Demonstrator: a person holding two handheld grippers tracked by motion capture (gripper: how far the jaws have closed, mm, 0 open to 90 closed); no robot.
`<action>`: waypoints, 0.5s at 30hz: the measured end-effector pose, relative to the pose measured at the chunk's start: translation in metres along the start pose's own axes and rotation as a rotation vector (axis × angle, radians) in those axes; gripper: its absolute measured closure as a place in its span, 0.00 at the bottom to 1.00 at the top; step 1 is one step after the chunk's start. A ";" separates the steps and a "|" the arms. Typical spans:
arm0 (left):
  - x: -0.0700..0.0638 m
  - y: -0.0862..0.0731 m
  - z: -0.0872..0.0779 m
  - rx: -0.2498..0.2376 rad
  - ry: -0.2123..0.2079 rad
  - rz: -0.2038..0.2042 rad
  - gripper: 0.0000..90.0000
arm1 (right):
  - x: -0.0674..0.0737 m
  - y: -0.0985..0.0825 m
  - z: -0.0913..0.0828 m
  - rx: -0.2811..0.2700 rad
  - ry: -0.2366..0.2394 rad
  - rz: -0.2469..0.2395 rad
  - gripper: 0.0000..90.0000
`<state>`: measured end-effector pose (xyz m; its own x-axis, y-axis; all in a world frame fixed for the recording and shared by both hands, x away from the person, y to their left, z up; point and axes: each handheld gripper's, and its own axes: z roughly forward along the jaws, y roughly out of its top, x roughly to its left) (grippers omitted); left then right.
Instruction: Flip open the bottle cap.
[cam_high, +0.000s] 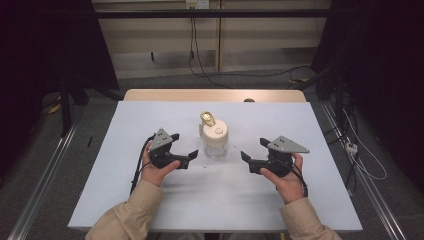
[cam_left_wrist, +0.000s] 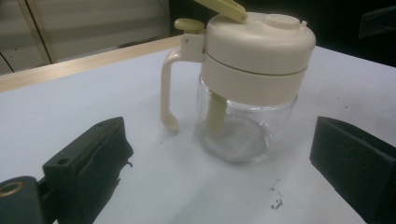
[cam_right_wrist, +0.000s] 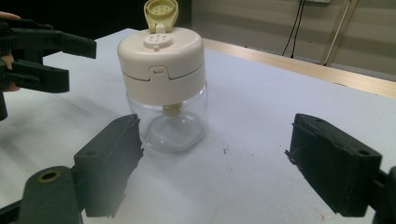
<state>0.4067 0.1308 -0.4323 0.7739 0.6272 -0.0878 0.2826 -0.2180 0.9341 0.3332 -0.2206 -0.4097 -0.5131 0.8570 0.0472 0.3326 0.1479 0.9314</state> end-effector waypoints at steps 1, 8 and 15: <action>0.002 0.000 -0.003 -0.004 0.003 0.002 0.04 | -0.001 -0.002 -0.001 -0.001 0.001 0.005 0.17; 0.007 -0.004 -0.020 -0.009 0.019 -0.005 0.04 | -0.008 -0.013 -0.010 0.002 0.002 0.014 0.16; 0.012 -0.009 -0.033 -0.004 0.033 -0.004 0.04 | -0.011 -0.022 -0.014 0.009 0.003 0.017 0.16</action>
<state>0.3950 0.1652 -0.4307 0.7538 0.6523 -0.0797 0.2828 -0.2126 0.9353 0.3207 -0.2401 -0.4257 -0.5099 0.8578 0.0647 0.3486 0.1373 0.9272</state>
